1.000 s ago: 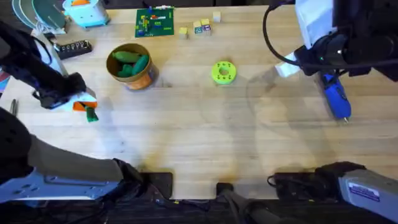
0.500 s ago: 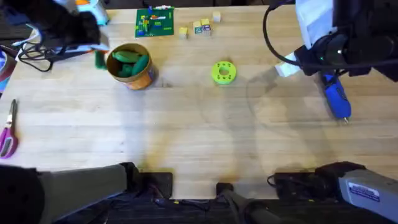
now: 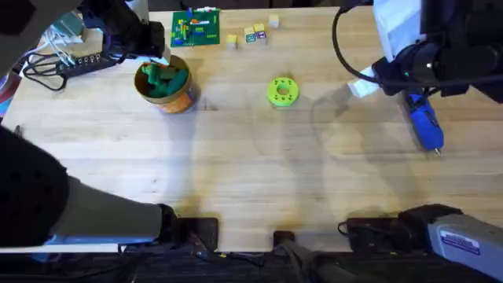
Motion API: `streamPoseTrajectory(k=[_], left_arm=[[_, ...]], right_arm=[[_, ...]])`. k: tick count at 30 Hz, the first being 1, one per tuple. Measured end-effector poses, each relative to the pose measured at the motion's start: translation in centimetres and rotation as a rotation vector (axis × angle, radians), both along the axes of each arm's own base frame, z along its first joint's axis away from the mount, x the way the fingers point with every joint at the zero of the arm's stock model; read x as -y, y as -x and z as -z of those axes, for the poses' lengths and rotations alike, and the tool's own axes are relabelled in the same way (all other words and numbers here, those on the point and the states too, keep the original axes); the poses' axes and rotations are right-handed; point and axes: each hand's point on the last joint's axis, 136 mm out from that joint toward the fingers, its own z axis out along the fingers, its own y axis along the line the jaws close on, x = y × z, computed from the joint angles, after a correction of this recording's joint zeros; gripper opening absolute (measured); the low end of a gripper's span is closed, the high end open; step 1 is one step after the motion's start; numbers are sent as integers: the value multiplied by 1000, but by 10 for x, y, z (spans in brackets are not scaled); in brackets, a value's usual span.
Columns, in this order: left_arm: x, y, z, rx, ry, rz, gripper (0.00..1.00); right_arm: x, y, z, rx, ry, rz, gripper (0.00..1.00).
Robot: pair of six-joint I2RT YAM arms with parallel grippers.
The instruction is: Pick up the gripper from the table and insert it into the empty holder that is missing its gripper. Then pick up a screw, insert it into the mounting hole, and use the screwdriver to tighten it. Finally, clean up the table by picking up the vegetable and placing it into the bucket.
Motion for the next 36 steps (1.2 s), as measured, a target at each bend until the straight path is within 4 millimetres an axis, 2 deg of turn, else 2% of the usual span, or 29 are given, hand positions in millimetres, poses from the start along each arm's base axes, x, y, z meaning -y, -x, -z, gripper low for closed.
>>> streamPoseTrajectory(k=[1, 5, 7, 8, 12, 14, 17, 19, 21, 26, 28, 32, 36], left_arm=[[-1, 0, 3, -8, -3, 1, 39], [-2, 0, 4, -12, -13, 3, 671], [-3, 0, 4, -13, -15, 1, 948], [-3, 1, 4, -14, -16, 1, 981], [-2, 5, -8, 7, -18, 2, 992], [-1, 13, -23, 33, -21, 4, 992], [1, 32, -51, 82, -25, 4, 993], [2, 47, -68, 110, -30, 12, 992], [6, 65, -83, 128, -31, 36, 992], [22, 108, -115, 197, -6, 132, 993], [29, 125, -127, 234, 4, 177, 993], [46, 160, -152, 339, 22, 280, 993], [58, 185, -174, 462, 20, 343, 993]], right_arm=[[0, 0, 0, 0, 0, 0, 992], [0, 0, 0, 0, 0, 0, 991], [0, 0, 0, 0, 0, 0, 992], [0, 0, 0, 0, 0, 0, 991], [0, 0, 0, 0, 0, 0, 991], [0, 1, 0, -4, 0, 0, 992], [-1, 12, 5, -58, 9, -8, 991], [-3, 20, 1, -81, -4, 2, 992], [-3, 26, -13, -75, -32, 32, 991], [0, 43, -70, 1, -122, 120, 991], [2, 53, -86, 19, -152, 152, 992], [6, 71, -103, 53, -225, 230, 991], [8, 81, -115, 110, -312, 309, 991]])
